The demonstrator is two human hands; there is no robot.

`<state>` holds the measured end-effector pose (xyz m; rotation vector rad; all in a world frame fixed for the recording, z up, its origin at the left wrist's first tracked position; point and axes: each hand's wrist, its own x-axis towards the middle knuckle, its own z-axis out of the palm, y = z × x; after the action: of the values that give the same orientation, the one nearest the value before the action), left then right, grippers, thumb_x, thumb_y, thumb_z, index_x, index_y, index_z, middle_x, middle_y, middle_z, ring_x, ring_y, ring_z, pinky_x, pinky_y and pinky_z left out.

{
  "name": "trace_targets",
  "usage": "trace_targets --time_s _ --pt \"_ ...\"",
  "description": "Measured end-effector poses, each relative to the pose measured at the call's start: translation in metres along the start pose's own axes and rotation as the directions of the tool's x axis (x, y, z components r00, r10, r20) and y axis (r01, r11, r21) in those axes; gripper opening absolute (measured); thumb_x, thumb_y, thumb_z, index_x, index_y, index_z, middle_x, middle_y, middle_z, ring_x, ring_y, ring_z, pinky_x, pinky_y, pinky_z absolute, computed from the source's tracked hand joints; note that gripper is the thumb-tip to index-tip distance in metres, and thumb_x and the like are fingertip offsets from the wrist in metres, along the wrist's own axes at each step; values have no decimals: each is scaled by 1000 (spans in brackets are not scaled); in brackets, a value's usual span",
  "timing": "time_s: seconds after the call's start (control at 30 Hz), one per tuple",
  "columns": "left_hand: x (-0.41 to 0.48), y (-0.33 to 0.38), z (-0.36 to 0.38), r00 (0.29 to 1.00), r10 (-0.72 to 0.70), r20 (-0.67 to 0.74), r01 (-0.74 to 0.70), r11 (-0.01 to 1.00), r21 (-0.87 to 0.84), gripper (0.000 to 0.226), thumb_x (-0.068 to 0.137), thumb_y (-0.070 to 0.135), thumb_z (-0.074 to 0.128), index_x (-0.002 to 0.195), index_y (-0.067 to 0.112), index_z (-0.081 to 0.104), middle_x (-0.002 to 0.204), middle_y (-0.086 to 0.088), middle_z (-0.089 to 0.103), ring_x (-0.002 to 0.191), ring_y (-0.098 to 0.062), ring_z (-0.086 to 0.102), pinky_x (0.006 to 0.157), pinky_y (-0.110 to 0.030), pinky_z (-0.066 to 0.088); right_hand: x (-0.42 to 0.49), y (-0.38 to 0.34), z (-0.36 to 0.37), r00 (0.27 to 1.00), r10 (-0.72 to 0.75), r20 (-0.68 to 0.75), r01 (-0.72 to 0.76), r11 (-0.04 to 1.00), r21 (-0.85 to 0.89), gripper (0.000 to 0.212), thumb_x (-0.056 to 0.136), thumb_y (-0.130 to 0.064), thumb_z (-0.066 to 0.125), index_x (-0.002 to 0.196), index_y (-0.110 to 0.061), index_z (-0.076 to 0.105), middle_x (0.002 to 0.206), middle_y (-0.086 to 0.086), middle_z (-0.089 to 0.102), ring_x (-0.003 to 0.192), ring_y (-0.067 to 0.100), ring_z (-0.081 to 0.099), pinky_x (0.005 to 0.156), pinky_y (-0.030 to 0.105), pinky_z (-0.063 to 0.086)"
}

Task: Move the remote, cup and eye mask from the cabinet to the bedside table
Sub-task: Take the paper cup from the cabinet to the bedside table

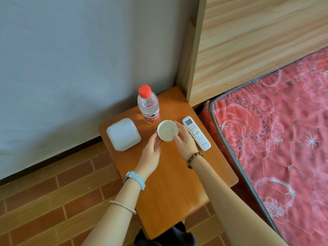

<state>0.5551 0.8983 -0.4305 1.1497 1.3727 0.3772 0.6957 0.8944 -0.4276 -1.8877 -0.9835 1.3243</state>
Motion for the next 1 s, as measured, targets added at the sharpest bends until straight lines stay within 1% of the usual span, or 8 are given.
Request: trace_targets --time_s 0.1,0.2,0.33,0.47,0.53,0.7,0.87,1.0 --pt "6 -4 1 1000 19 3 -19 999 26 54 99 11 42 146 31 25 146 12 39 137 -12 34 109 -34 30 4 -3 -1 1000 -10 -1 10 999 -32 52 96 -10 47 145 -23 37 140 -2 49 118 7 45 91 23 37" --pt "9 -5 2 999 36 9 -36 999 41 56 99 9 42 146 31 24 146 12 39 136 -12 35 108 -31 30 7 -3 -1 1000 -17 8 17 999 -47 53 96 -11 47 147 -22 33 142 0 47 124 12 47 91 22 38" --pt "13 -5 2 998 57 11 -58 997 50 57 98 8 43 147 30 24 147 10 38 137 -12 34 109 -34 30 8 0 0 1000 -14 3 14 999 -53 54 97 -12 46 148 -22 31 143 1 48 113 4 45 78 8 37" --pt "15 -8 3 999 52 12 -52 998 39 55 98 8 43 146 30 26 147 9 39 137 -12 34 109 -33 29 8 0 0 1000 -2 5 2 998 -58 53 98 -13 46 148 -21 29 145 2 46 127 13 46 92 21 36" --pt "13 -9 3 999 45 24 -46 999 23 56 98 7 43 145 31 25 148 9 37 137 -12 33 110 -34 28 7 0 0 1000 -1 4 1 998 -67 53 98 -14 46 148 -20 29 146 1 45 131 16 44 95 22 35" --pt "-3 -5 -2 1000 14 -16 -14 1000 14 52 97 7 45 142 27 31 145 5 41 133 -12 40 104 -26 33 -7 -4 -6 999 6 -34 -10 990 -139 49 99 -22 48 145 -19 32 141 2 48 129 18 47 100 29 42" --pt "-48 24 -19 990 53 -129 -23 975 221 36 97 10 46 131 21 46 133 -1 54 122 -16 50 93 -23 39 -56 -28 -33 995 -29 -92 0 953 -304 35 98 -22 46 133 -22 43 131 2 53 120 17 53 96 32 48" --pt "-101 65 -34 973 185 -138 -98 872 480 34 95 12 49 128 21 50 128 0 57 116 -15 54 85 -15 40 -110 -69 -58 988 -135 -81 59 797 -601 31 97 -24 46 128 -24 49 126 -3 56 113 14 53 81 30 53"
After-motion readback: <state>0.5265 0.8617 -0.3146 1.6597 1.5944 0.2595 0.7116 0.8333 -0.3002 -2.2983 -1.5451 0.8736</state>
